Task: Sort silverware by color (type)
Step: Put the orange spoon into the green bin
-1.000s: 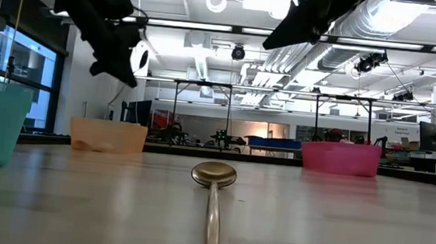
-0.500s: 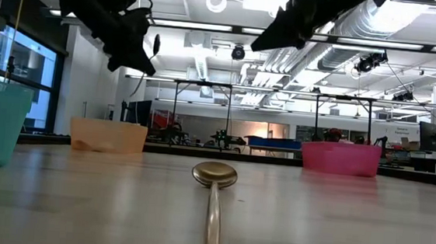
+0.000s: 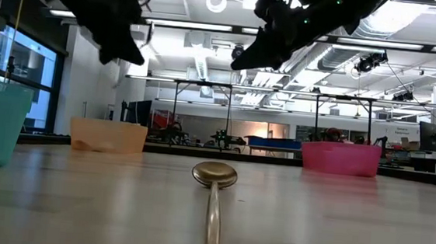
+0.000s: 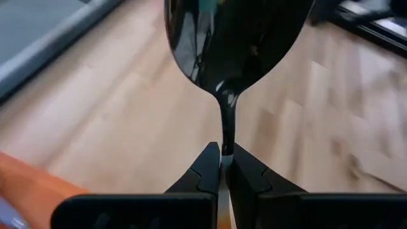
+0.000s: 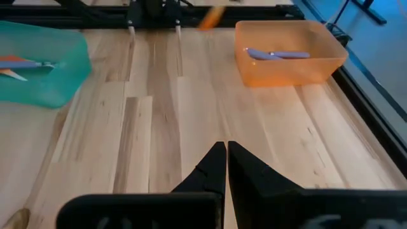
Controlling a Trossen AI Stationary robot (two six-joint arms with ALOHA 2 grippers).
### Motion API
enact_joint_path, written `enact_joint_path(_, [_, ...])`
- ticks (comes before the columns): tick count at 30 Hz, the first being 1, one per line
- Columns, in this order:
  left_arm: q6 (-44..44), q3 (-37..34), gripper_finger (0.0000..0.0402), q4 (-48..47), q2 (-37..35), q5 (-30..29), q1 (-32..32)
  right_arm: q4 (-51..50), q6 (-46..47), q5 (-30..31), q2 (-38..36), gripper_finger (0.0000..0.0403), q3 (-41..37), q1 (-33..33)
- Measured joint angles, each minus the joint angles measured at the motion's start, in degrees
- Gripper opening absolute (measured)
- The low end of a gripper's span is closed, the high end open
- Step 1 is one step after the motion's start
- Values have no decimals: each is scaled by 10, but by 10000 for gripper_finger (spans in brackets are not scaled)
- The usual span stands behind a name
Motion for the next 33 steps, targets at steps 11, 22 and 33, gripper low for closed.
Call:
enact_joint_path(11, [-323, 23, 3, -210, -107, -183, -314, 18, 12, -1, 8, 0, 0, 12])
enact_joint_path(22, [-583, 24, 3, -211, -8, -294, -599, 95, 31, -1, 67, 0, 0, 61])
enact_joint_path(33, [-768, 24, 3, -121, 106, -301, -700, 120, 43, 10, 90, 0, 0, 97])
